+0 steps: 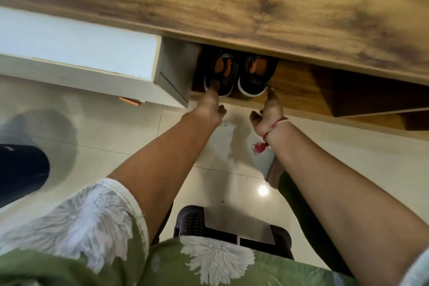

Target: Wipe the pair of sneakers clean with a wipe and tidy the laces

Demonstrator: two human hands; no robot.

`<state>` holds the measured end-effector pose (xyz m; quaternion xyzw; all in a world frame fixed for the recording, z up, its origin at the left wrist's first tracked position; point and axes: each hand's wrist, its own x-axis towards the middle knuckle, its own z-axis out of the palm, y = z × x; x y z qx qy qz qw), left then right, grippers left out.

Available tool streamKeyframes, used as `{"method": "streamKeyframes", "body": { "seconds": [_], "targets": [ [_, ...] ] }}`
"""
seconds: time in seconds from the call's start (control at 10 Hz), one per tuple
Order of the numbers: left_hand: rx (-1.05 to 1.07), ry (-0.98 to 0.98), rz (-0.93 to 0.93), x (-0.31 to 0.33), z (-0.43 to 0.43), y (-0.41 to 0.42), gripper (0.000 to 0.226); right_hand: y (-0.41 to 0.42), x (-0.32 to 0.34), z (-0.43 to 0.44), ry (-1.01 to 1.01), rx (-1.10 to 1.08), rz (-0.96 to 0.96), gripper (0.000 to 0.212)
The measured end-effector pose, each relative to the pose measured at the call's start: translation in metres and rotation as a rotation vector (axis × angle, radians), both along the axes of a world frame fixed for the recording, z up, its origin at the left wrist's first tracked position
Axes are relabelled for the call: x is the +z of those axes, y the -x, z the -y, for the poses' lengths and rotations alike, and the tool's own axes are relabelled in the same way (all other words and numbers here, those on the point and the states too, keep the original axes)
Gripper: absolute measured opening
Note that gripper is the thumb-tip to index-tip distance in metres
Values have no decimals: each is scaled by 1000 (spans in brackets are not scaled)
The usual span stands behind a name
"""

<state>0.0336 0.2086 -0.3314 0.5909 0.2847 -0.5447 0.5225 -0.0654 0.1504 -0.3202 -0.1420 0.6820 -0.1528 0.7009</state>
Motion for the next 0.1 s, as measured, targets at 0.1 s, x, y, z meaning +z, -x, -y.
{"method": "streamKeyframes", "body": {
  "seconds": [0.1],
  "targets": [
    [-83,-77,89,24,-16,12,38,4,32,-20,50,98,-41,31]
  ]
}}
